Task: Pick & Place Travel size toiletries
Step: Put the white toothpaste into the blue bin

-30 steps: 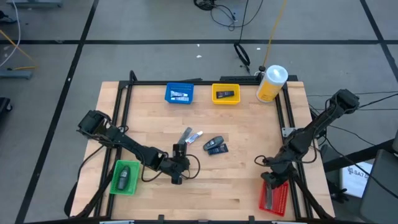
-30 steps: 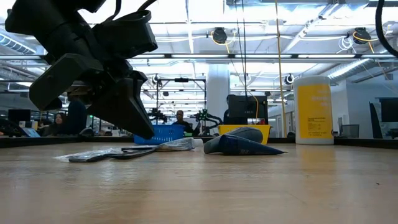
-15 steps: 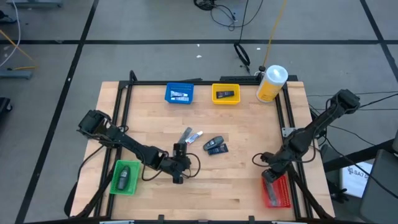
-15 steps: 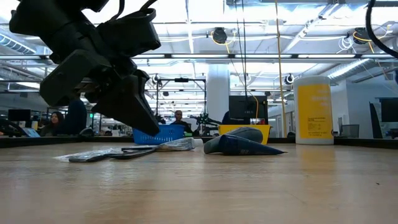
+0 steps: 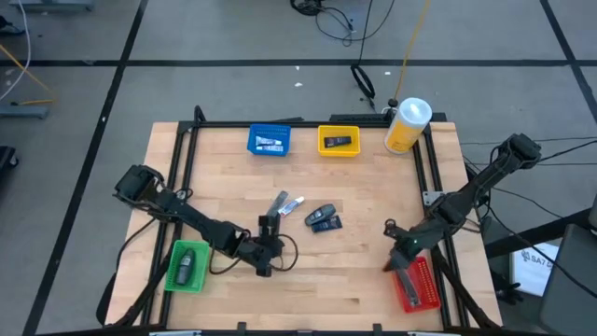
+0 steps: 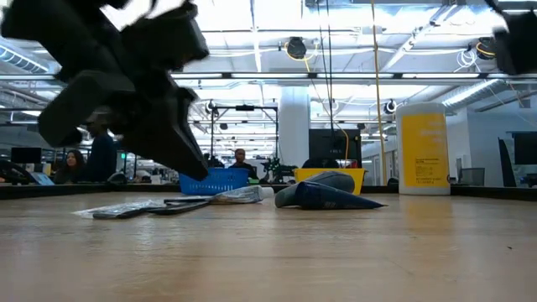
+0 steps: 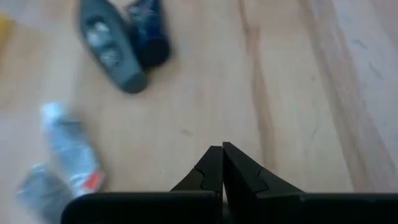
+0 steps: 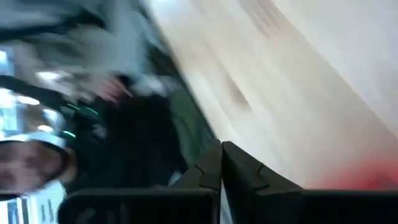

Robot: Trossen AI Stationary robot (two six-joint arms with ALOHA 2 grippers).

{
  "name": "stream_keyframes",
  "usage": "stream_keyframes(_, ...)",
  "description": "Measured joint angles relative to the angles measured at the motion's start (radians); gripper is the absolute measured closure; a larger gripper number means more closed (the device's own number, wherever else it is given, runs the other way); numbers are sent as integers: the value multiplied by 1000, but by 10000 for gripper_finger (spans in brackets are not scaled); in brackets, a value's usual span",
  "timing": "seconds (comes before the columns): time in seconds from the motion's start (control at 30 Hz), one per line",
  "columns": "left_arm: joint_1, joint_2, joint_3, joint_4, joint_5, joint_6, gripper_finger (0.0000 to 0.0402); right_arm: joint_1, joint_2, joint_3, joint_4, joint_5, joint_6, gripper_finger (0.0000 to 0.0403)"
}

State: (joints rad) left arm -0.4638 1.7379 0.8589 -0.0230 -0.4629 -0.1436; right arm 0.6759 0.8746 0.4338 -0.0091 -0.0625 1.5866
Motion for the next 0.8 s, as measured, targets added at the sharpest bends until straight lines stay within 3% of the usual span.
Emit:
stream_keyframes(0.07,-14,-34,1,-48,-66,-20,392,-8,24,1,111,152,-146,399)
stream_keyframes(0.17,-36,-96,0,-141,-159,-75,392,-23,91,1,290,344,-528,399)
stream_keyframes(0.27,-58,-169,0,-159,-182,-103,392,-52,192,1,515,424,-936,399)
stream_keyframes(0.4,-80,-251,0,-158,-204,-52,392,-151,362,1,766,431,-1269,399)
stream_keyframes(0.53,-46,-300,0,-187,-315,-2,392,-259,538,1,870,486,-1387,399)
stream_keyframes(0.6,9,-316,0,-214,-310,14,392,-306,620,1,906,519,-1391,398)
stream_keyframes(0.8,262,-308,0,-252,-98,88,392,-387,782,0,1108,504,-1405,355)
